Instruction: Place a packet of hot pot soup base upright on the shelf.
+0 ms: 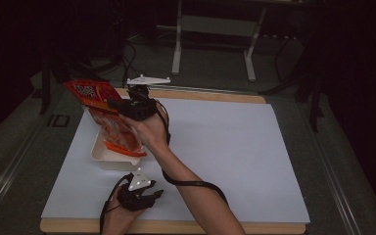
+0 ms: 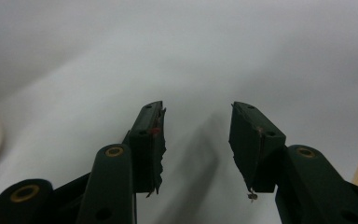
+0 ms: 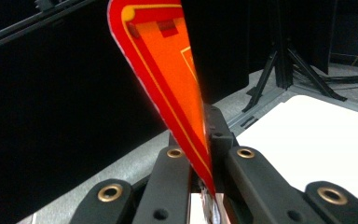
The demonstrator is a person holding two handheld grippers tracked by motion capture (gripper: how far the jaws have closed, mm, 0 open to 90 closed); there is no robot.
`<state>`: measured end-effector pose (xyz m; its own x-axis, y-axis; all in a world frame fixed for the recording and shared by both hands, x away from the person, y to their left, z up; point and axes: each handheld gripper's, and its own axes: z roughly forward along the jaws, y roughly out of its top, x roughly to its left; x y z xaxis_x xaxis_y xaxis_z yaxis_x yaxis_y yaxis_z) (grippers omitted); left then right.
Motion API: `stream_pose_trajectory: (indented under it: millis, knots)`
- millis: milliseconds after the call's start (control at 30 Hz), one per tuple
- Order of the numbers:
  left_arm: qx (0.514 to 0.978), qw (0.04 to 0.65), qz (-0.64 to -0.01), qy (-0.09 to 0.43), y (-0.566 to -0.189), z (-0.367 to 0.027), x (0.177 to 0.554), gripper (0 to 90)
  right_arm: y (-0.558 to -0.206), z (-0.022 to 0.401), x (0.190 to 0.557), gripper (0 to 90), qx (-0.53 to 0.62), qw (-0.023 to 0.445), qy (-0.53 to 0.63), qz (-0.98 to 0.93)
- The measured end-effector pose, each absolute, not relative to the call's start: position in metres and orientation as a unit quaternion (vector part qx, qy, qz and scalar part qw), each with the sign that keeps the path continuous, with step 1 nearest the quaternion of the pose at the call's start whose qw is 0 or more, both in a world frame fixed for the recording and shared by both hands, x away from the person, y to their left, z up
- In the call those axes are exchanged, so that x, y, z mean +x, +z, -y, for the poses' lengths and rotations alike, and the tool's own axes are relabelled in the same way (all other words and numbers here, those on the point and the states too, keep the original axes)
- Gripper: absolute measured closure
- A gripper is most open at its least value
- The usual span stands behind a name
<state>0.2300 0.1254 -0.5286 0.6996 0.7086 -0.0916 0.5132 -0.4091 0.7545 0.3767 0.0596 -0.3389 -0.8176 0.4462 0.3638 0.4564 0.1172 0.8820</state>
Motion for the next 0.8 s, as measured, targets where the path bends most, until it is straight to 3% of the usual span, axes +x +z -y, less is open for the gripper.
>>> stream_pose_trajectory:
  millis: [500,800]
  knots:
    - [0.823,0.403,-0.379,0.127,-0.525,-0.140,0.223,55.0,-0.352,-0.056,0.372,90.0,-0.355,-0.026,-0.629,0.691]
    - [0.822,0.403,-0.381,0.128,-0.525,-0.142,0.223,55.0,-0.366,-0.054,0.365,90.0,-0.348,-0.002,-0.649,0.677]
